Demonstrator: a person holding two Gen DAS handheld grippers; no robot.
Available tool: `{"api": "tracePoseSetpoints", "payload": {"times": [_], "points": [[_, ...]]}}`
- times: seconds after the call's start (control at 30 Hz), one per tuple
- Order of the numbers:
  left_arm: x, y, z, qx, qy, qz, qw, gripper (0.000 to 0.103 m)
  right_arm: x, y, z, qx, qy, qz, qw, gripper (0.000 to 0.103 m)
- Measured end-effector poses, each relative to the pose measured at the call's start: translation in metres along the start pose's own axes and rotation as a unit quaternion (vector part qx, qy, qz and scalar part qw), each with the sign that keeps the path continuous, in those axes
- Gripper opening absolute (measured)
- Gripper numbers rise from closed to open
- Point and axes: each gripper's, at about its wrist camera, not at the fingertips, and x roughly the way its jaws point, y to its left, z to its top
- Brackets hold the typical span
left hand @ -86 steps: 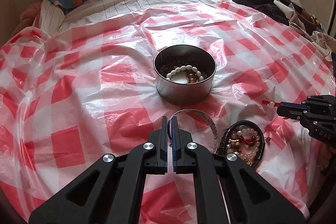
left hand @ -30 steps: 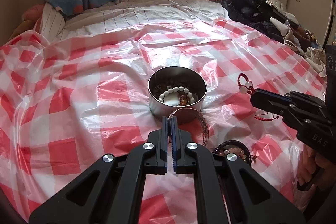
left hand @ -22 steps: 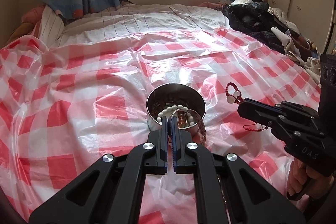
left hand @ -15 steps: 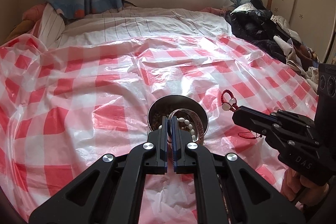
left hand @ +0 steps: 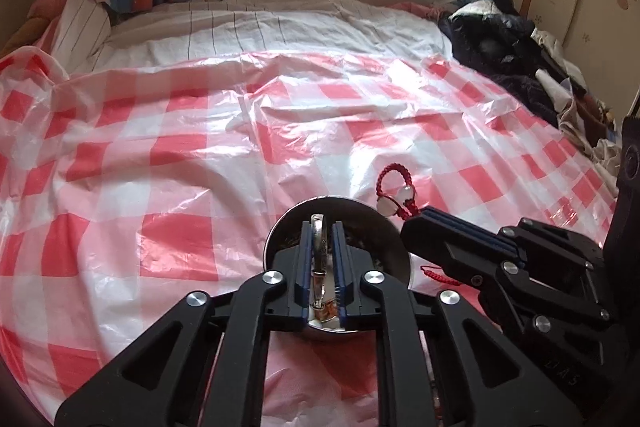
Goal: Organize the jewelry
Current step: 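Carry the bangle and red string bracelet over the silver tin with both grippers, then open the left gripper over the tin while the right opens to drop its bracelet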
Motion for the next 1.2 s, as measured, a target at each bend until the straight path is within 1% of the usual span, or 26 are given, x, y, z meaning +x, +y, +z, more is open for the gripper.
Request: {"api": "tracePoseSetpoints", "payload": {"times": [0.07,0.13,0.17,0.2,0.23,0.27,0.37,0.47,0.53,0.57,0.67,0.8,0.97,1.13,1.2], "points": [[0.000,0.003,-0.004,0.001,0.006,0.014,0.9999,0.029,0.016,-0.003,-0.001,0.001,0.025,0.001,1.000,0.005],[-0.006,0.008,-0.007,0.000,0.006,0.025,0.9997,0.034,0.028,-0.007,-0.007,0.007,0.049,-0.005,0.999,0.007],[-0.011,0.011,-0.009,-0.003,0.003,0.029,0.9996,0.038,0.031,-0.009,-0.009,0.011,0.058,-0.009,0.998,0.017],[-0.017,0.014,-0.011,-0.005,0.001,0.029,0.9996,0.044,0.031,-0.011,-0.010,0.012,0.061,-0.013,0.998,0.029],[-0.023,0.016,-0.013,-0.006,0.000,0.032,0.9995,0.045,0.030,-0.011,-0.011,0.012,0.063,-0.017,0.998,0.033],[-0.029,0.017,-0.016,-0.005,-0.001,0.035,0.9994,0.047,0.026,-0.011,-0.011,0.012,0.060,-0.018,0.998,0.033],[-0.046,0.018,-0.027,0.003,-0.005,0.040,0.9992,0.049,0.005,-0.011,-0.013,0.014,0.049,-0.026,0.998,0.033],[-0.048,0.018,-0.023,0.005,-0.014,0.053,0.9985,0.051,-0.016,-0.012,-0.019,0.023,0.048,-0.033,0.998,0.039],[-0.046,0.015,-0.018,0.005,-0.026,0.042,0.9988,0.054,-0.032,-0.012,-0.025,0.032,0.044,-0.033,0.998,0.043],[-0.040,0.011,-0.015,0.012,-0.025,0.039,0.9989,0.055,-0.039,-0.013,-0.028,0.035,0.041,-0.034,0.998,0.046],[-0.021,0.002,-0.010,0.020,-0.021,0.026,0.9993,0.056,-0.053,-0.019,-0.035,0.049,0.033,-0.038,0.998,0.051],[-0.008,-0.004,-0.011,0.016,-0.031,-0.003,0.9994,0.056,-0.051,-0.033,-0.034,0.073,0.034,-0.044,0.996,0.051],[0.009,-0.007,-0.018,0.032,-0.007,-0.015,0.9994,0.056,-0.054,-0.038,-0.033,0.084,0.031,-0.049,0.995,0.051],[0.009,-0.008,-0.020,0.045,0.003,-0.025,0.9987,0.056,-0.056,-0.038,-0.032,0.086,0.027,-0.051,0.995,0.053],[0.002,-0.006,-0.017,0.038,-0.021,-0.014,0.9990,0.056,-0.056,-0.038,-0.032,0.087,0.026,-0.050,0.995,0.053]]}}
